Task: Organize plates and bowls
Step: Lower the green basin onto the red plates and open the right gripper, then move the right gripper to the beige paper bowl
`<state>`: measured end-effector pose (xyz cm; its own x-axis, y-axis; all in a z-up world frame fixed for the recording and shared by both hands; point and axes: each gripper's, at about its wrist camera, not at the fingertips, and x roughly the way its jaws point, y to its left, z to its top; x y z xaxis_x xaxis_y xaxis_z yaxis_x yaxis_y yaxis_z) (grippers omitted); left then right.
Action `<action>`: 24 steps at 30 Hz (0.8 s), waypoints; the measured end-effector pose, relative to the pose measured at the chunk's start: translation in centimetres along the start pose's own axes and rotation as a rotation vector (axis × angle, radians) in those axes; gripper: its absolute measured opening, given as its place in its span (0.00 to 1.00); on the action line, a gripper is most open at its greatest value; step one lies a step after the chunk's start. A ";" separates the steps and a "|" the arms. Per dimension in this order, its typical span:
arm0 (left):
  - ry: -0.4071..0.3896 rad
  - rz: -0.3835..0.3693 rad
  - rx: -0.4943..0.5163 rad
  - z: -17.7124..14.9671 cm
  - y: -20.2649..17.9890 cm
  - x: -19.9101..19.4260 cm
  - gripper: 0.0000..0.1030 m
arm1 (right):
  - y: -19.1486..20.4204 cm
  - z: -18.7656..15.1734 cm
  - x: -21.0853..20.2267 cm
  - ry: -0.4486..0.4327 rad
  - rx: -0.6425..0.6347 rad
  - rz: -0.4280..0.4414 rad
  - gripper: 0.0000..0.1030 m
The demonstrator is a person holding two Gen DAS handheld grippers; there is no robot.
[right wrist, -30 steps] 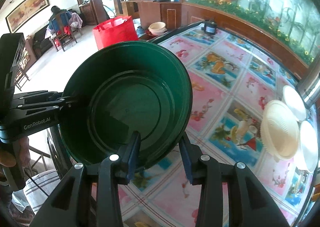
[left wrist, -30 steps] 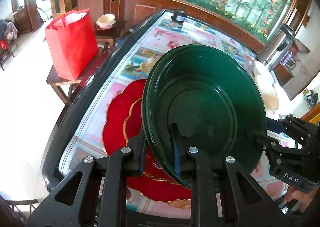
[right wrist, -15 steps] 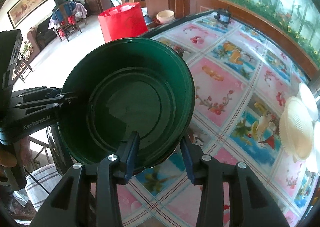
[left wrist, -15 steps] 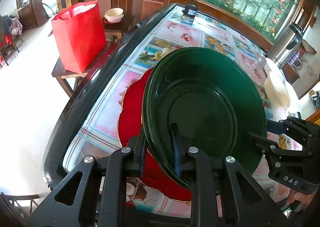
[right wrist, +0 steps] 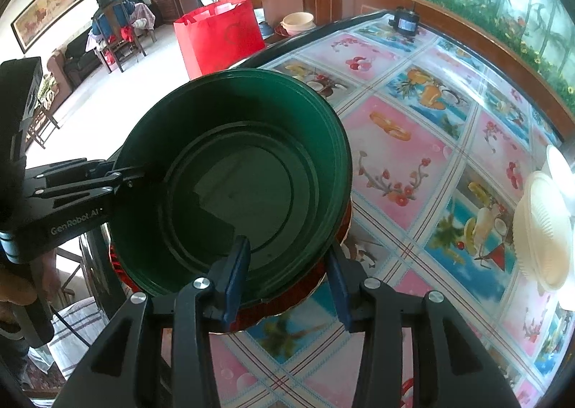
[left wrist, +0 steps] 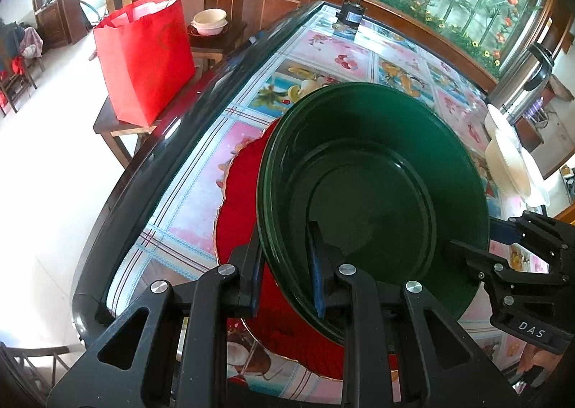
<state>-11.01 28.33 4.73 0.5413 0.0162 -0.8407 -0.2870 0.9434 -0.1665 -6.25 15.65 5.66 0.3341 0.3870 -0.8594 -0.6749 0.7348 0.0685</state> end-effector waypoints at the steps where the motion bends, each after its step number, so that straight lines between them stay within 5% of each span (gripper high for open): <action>1: 0.001 -0.001 0.000 0.0 0.0 0.0 0.21 | 0.0 0.1 0.0 0.000 0.002 0.001 0.43; 7: 0.001 -0.007 -0.006 -0.1 -0.1 0.0 0.21 | 0.0 -0.1 -0.2 -0.001 0.027 0.053 0.58; 11: -0.019 -0.001 0.003 -0.1 -0.1 -0.3 0.22 | 0.0 -0.3 -0.4 -0.002 0.032 0.053 0.60; 14: -0.031 0.013 0.017 -0.3 -0.2 -0.6 0.30 | -0.3 -0.5 -0.6 -0.008 0.048 0.056 0.63; 19: -0.108 0.037 0.022 -0.5 -0.2 -2.3 0.59 | -0.5 -1.0 -1.4 -0.025 0.066 0.070 0.68; 24: -0.184 0.071 0.060 -0.4 -1.2 -4.2 0.62 | -1.1 -1.5 -2.4 -0.047 0.091 0.069 0.70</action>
<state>-13.27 26.99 8.21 0.6585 0.1384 -0.7397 -0.2851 0.9556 -0.0751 -7.27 13.08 6.87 0.3207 0.4626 -0.8265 -0.6359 0.7519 0.1741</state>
